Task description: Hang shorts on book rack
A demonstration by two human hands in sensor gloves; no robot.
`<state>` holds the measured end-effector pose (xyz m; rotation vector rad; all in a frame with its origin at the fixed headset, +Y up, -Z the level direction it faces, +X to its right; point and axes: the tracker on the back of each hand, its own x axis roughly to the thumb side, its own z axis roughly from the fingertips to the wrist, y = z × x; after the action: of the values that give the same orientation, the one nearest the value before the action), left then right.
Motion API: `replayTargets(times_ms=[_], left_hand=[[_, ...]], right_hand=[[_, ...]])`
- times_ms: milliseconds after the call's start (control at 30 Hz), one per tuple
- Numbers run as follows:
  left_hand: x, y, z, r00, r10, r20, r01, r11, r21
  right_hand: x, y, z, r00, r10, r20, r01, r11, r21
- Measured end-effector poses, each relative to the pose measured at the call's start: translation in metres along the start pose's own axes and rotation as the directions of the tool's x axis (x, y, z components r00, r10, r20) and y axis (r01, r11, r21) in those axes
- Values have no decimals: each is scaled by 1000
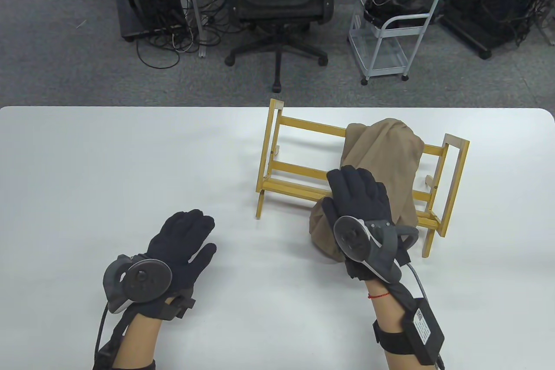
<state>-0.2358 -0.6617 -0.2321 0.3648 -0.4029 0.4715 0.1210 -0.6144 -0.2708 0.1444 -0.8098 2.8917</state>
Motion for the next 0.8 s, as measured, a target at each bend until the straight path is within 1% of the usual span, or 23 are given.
replayTargets(times_ms=[133,400,533,633,800], left_hand=[[3,-2,-1,1000,-2,12,2,1000,-5],[8,-6,-1,999,-3,36,4,1000,-27],[12,-9,-1,999,2,50,0,999,-39],[14,-11,0,998,-1,57,3,999,-44],[16,-12,1,998,-1,64,4,999,-53]], right_hand=[[6,-1,10,998,-1,60,0,1000,16],[16,-6,38,981,2,193,1,1000,-16],[20,-1,53,969,-5,249,5,1000,1],[21,6,62,962,5,275,-15,999,35],[23,14,74,951,-22,309,1,998,67]])
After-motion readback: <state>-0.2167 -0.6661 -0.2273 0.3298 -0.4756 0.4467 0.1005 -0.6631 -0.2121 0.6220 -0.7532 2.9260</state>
